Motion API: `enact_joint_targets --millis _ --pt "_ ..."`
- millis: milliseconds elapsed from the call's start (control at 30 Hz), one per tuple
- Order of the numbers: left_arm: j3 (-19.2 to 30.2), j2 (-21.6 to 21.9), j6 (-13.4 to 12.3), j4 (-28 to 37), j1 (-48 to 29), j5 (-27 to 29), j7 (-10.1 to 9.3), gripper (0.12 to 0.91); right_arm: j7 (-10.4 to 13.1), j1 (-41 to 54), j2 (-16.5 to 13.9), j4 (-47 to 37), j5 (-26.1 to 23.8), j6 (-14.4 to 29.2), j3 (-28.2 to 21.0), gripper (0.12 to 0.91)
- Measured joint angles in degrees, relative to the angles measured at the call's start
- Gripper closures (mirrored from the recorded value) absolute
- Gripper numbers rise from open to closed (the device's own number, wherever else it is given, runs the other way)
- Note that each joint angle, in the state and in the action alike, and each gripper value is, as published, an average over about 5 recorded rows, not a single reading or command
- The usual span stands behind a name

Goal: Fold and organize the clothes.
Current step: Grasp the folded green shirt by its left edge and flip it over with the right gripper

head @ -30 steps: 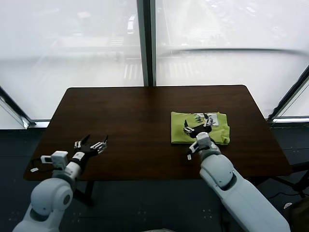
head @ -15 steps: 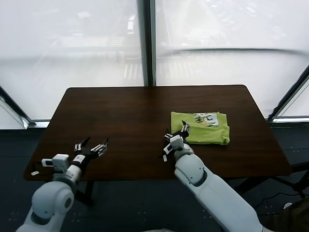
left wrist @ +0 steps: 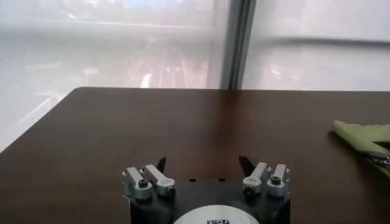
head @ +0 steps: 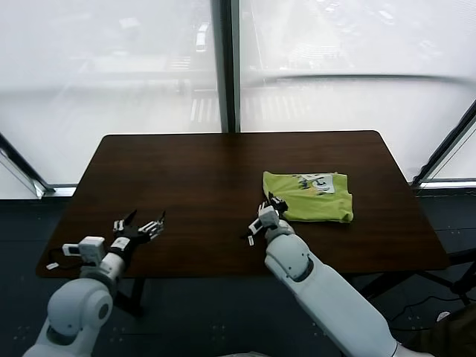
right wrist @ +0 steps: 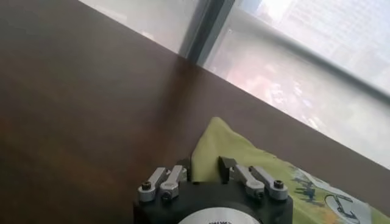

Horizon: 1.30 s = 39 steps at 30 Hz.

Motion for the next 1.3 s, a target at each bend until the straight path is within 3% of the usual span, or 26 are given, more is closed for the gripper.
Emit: enact_joint_targets --millis 233,367,500,633,867,933,1133,1300 --pt "-2.8 1.1 0.3 0.6 -0.5 -3.2 -0.52 0.123 -6.6 1.9 2.2 4.8 18.0 8.3 1.4 0.846" --pt "-5.5 2.2 0.5 1.1 -0.1 -5.1 -0.58 0.123 -7.6 3.8 4.2 7.8 28.1 10.1 2.7 0.846" --pt "-7.7 2.7 0.5 1.2 0.5 -5.6 -0.59 0.123 -7.4 5.5 5.1 9.2 34.9 11.5 4.9 0.846" --pt "-8.3 2.3 0.4 1.2 0.7 -5.3 -0.52 0.123 -6.4 5.7 3.6 8.2 36.2 10.4 8.4 0.846" --pt "-7.2 1.6 -0.1 1.9 -0.2 -4.1 -0.28 0.123 -7.9 3.7 -3.4 -0.3 29.8 3.0 14.9 0.835" --pt "-6.7 1.6 -0.1 2.0 -0.5 -4.1 -0.26 0.123 -7.9 2.6 -5.2 -2.2 29.6 1.0 16.7 0.775" --pt "-6.2 2.3 0.1 1.3 -0.8 -4.8 -0.28 0.123 -6.6 -1.0 -9.5 -1.7 32.9 -4.3 22.8 0.452" --pt "-5.7 2.6 0.1 0.5 -1.0 -4.9 -0.33 0.123 -7.7 -4.0 -12.7 2.2 34.4 -3.8 27.6 0.175"
